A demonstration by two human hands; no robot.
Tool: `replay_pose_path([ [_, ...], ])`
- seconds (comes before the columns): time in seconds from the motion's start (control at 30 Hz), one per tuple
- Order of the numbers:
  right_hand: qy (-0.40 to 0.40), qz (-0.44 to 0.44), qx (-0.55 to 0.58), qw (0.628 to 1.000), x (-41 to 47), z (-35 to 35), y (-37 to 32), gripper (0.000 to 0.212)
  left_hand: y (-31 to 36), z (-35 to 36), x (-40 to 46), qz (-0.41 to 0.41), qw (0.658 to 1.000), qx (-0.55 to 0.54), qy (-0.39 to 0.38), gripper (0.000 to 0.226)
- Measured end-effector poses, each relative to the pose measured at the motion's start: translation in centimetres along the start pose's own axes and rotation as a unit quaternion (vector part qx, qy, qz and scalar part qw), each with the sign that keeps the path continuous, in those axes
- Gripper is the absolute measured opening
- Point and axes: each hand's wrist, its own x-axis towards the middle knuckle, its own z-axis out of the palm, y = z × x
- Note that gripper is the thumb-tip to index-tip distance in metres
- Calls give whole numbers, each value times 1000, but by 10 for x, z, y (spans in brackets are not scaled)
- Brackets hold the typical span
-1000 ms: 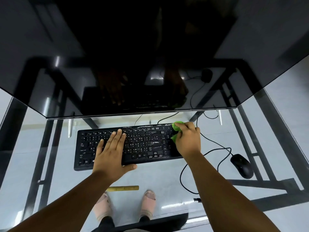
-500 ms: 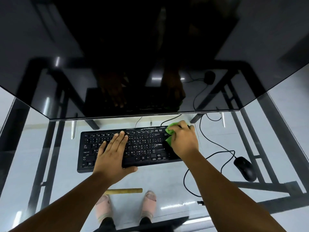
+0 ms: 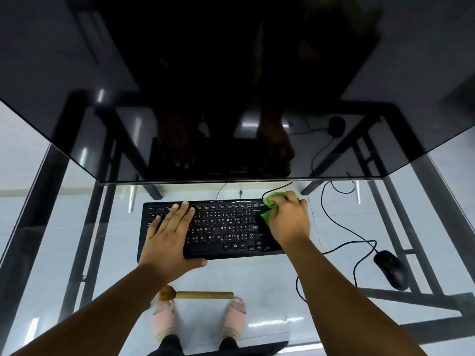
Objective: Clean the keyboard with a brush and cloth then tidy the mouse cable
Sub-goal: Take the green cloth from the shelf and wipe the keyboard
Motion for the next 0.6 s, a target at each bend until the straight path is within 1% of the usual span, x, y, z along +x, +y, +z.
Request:
replay_pose_path([
  [0.03, 3, 16, -12, 1000, 4, 1, 2, 35, -3, -1, -1, -6, 1000, 0, 1, 122],
  [0.1, -9, 20, -32, 999, 11, 3, -7, 34, -10, -4, -2, -17, 1000, 1, -3, 124],
  [0.2, -43, -26, -8, 999, 5, 4, -35, 33, -14, -5, -5, -29, 1000, -3, -2, 125],
  [0.27, -40, -58, 12, 997, -5, 5, -40, 35, -15, -5, -6, -32, 999, -9, -2, 126],
  [0.33, -31, -47, 9, 998, -8, 4, -35, 35, -21, -7, -7, -40, 999, -11, -2, 128],
  [0.43, -20, 5, -15, 1000, -5, 4, -28, 29, -30, -10, -7, -49, 999, -4, -8, 131],
  [0.5, -38, 24, -30, 999, 0, 6, -37, 33, -33, -11, -8, -47, 999, -2, -10, 132],
  [0.53, -52, 23, -30, 998, 1, 7, -46, 36, -34, -11, -8, -47, 999, -4, -11, 132],
  [0.6, -77, -15, -20, 997, -2, 10, -66, 37, -33, -11, -7, -47, 999, -7, -9, 134],
])
